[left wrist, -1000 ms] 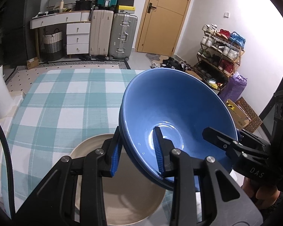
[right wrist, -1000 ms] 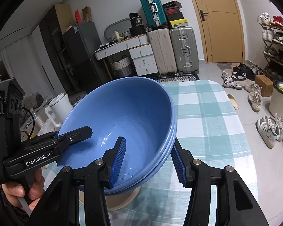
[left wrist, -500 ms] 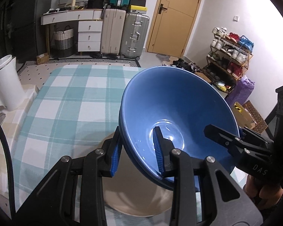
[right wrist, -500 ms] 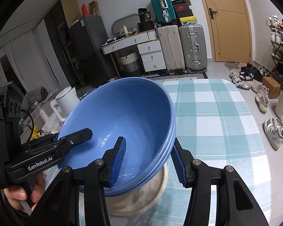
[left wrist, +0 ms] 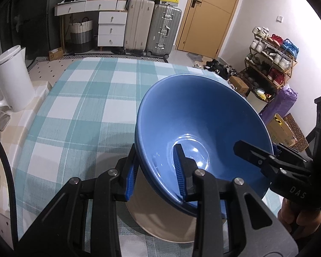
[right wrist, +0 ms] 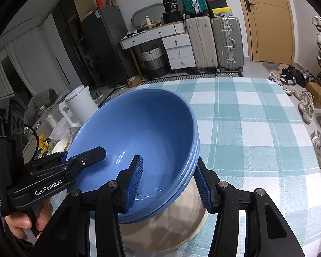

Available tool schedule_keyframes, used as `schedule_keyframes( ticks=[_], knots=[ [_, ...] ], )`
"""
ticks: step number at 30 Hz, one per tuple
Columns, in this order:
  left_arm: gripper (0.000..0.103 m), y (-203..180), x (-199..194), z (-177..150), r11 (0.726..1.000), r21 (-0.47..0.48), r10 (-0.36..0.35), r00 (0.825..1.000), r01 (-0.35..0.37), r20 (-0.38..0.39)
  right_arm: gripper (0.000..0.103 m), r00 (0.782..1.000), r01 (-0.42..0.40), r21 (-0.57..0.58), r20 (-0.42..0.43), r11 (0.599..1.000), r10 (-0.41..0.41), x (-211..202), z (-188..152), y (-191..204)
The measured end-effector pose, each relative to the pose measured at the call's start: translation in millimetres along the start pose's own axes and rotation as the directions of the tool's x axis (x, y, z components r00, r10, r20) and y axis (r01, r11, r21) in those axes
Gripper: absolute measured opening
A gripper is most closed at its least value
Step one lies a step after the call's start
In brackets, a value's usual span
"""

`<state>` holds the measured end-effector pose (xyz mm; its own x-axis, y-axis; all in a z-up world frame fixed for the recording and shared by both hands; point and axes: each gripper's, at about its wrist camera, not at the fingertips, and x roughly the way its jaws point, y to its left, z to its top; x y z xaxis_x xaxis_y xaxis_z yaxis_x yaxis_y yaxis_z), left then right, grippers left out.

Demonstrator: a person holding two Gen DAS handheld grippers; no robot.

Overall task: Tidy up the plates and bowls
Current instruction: 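Lift the stacked bowls with both grippers and carry them over the cream plates, then lower the bowl stack onto the cream plates and open both grippers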

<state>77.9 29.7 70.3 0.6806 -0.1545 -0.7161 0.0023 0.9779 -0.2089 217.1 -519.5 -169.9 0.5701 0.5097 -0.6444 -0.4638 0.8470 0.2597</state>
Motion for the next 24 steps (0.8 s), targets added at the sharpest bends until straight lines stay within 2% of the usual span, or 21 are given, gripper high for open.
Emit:
schedule_keyframes(
  ticks=[11,24],
  knots=[
    [0.028,4,32,-4,1.000,-0.007,-0.004,0.999,0.003,-0.051,0.050,1.000,0.007,0.026,-0.029,1.000,-0.006,11,-5,-12],
    [0.028,5,58,10,1.000,0.000,0.019,0.999,-0.019,-0.036,0.050,0.999,-0.001,0.016,-0.041,1.000,0.002,25,-4,-17]
  ],
)
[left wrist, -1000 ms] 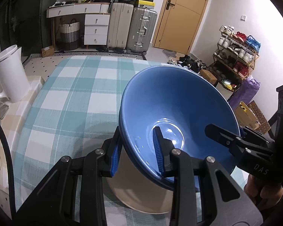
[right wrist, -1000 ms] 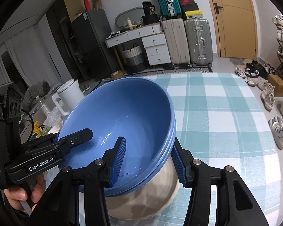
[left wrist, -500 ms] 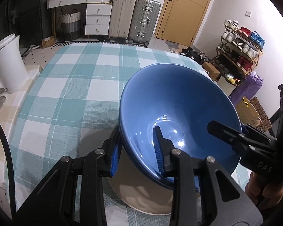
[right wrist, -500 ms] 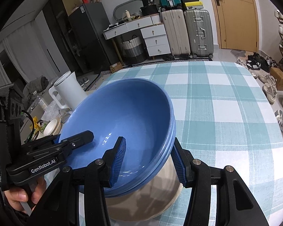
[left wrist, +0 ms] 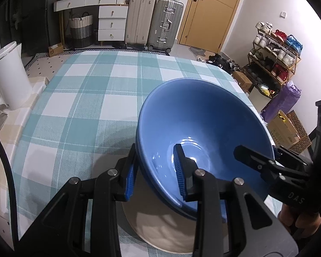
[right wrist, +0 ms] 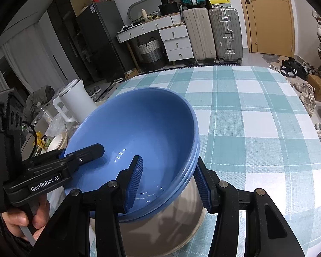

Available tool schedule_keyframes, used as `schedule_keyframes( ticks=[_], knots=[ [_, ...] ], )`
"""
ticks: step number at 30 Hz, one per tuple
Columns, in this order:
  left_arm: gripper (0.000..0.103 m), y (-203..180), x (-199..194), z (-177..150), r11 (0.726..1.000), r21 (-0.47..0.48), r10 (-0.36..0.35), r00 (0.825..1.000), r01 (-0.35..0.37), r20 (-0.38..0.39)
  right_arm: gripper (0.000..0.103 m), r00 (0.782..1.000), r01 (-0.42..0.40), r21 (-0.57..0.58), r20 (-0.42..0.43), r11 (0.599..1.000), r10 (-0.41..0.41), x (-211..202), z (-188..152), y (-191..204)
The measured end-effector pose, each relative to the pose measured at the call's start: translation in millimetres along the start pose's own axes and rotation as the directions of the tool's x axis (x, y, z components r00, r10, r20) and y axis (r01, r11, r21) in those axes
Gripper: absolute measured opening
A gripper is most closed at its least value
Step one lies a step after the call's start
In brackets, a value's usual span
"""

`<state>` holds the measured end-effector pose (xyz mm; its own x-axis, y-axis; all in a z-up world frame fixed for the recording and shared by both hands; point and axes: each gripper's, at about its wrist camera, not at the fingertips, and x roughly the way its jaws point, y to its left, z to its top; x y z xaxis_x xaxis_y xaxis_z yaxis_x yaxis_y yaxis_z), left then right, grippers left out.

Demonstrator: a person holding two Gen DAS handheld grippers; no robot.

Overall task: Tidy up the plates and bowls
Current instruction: 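Lower the bowl stack onto the cream plates and open both grippers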

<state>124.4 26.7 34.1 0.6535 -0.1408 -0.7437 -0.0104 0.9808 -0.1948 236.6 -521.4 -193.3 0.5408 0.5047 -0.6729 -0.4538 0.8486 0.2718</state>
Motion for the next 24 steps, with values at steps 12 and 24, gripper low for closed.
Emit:
schedule_keyframes(
  ticks=[12,24],
  knots=[
    [0.036,1,-2,-2,0.999,0.035,0.005,1.000,-0.006,0.018,0.050,1.000,0.005,-0.032,0.000,0.999,-0.005,2,-1,1],
    [0.079,4,-40,-7,0.997,0.070,-0.040,0.989,0.031,0.143,0.092,0.998,0.014,-0.082,0.064,0.996,-0.009,-14,-4,0]
  ],
)
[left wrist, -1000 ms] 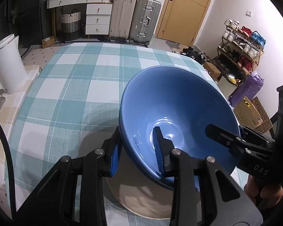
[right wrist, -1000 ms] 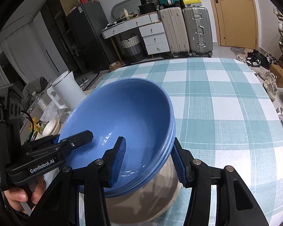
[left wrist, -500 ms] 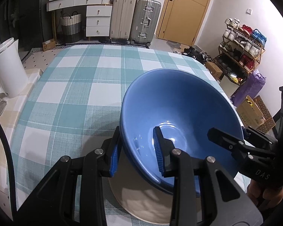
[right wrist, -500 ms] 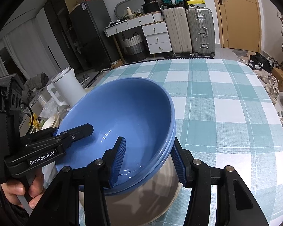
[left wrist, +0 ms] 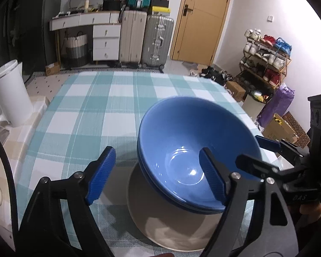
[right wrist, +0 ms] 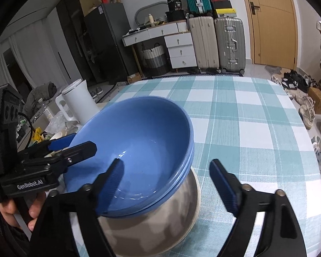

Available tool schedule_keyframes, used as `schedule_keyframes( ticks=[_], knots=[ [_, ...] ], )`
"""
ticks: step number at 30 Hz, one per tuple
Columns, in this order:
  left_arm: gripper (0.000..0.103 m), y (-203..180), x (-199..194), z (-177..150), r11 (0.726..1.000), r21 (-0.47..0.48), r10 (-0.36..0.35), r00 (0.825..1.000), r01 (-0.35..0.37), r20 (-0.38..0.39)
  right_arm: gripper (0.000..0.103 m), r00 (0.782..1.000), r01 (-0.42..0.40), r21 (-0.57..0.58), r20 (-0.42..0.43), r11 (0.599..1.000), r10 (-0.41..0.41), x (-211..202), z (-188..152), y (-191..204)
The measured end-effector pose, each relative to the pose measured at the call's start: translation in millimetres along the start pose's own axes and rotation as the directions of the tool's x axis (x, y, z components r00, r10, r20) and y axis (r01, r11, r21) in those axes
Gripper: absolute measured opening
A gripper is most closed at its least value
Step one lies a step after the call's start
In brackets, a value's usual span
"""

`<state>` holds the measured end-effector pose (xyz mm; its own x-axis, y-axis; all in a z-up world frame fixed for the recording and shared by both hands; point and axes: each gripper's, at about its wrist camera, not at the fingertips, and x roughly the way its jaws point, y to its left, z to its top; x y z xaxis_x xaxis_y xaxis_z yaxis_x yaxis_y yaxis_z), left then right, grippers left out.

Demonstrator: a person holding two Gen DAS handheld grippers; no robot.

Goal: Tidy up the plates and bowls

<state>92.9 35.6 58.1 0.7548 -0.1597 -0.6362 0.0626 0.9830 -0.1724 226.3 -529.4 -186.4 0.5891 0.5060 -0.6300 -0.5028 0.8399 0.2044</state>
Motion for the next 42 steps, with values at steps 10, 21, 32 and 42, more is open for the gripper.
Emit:
schedule_keyframes(
  ticks=[10,21,32,42],
  knots=[
    [0.102,0,-43,-8,0.999,0.031,0.018,0.994,-0.021,0.108,0.102,0.996,0.005,-0.063,0.090,0.998,0.001,-26,-12,3],
    [0.102,-1,-84,-35,0.998,0.063,0.016,0.985,-0.027,0.171,0.102,0.979,-0.040,-0.107,0.193,0.993,0.060,-51,-31,5],
    [0.102,2,-84,-59,0.996,0.084,0.017,0.981,-0.034,0.195,0.103,0.956,-0.054,-0.119,0.281,0.991,0.086,-70,-52,-6],
    [0.102,20,-70,-69,0.996,0.091,-0.016,0.971,-0.006,0.238,0.103,0.951,-0.052,-0.167,0.293,0.985,0.099,-65,-67,-7]
  ],
)
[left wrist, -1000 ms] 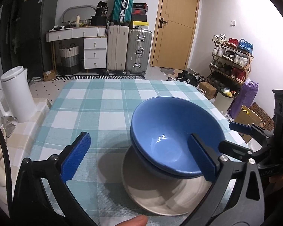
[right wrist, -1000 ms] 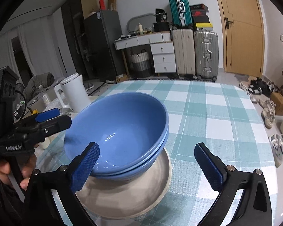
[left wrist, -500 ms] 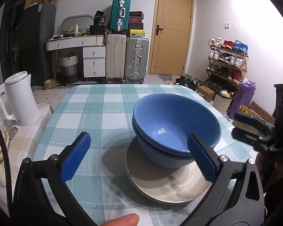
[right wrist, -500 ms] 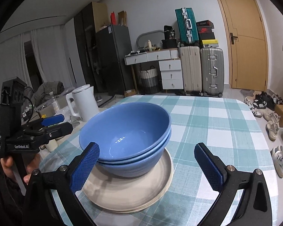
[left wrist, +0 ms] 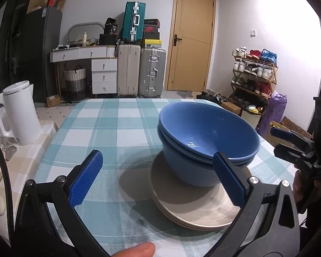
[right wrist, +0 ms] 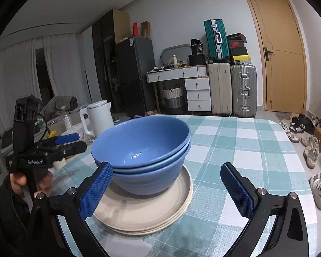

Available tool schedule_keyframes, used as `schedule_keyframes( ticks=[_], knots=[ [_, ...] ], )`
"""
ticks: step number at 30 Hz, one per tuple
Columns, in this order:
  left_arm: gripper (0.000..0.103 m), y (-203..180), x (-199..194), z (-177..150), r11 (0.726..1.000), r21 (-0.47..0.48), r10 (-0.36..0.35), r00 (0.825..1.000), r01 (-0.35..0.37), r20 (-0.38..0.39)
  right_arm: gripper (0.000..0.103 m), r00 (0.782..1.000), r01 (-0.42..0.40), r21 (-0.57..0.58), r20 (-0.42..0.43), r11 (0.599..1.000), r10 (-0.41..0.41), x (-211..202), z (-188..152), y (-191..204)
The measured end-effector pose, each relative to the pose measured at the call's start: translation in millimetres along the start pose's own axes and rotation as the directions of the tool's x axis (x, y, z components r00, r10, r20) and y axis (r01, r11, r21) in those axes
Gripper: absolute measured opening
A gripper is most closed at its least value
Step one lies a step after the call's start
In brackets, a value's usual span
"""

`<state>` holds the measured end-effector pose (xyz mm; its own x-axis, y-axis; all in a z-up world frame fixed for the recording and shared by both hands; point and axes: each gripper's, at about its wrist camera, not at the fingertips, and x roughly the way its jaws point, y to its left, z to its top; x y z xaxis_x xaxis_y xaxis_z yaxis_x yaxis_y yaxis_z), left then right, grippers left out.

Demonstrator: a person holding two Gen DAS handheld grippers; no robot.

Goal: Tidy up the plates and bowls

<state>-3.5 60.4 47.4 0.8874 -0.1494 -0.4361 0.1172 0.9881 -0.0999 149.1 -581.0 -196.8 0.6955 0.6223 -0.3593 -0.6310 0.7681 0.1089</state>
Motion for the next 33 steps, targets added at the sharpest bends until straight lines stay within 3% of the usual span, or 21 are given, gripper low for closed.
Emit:
schedule_keyframes(
  ticks=[6,14,33],
  knots=[
    [0.102,14,5,-7,1.000,-0.022,0.013,0.999,-0.012,0.038,0.103,0.999,-0.030,-0.013,0.019,0.999,0.030,2,-12,0],
    [0.102,23,15,-16,1.000,-0.016,0.002,1.000,-0.002,0.029,0.103,0.999,-0.046,-0.024,0.018,0.999,0.046,1,-22,-2],
    [0.102,13,24,-26,0.999,0.045,-0.022,0.999,0.020,0.035,0.103,0.997,-0.056,-0.066,0.052,0.996,0.059,-4,-23,3]
  ],
)
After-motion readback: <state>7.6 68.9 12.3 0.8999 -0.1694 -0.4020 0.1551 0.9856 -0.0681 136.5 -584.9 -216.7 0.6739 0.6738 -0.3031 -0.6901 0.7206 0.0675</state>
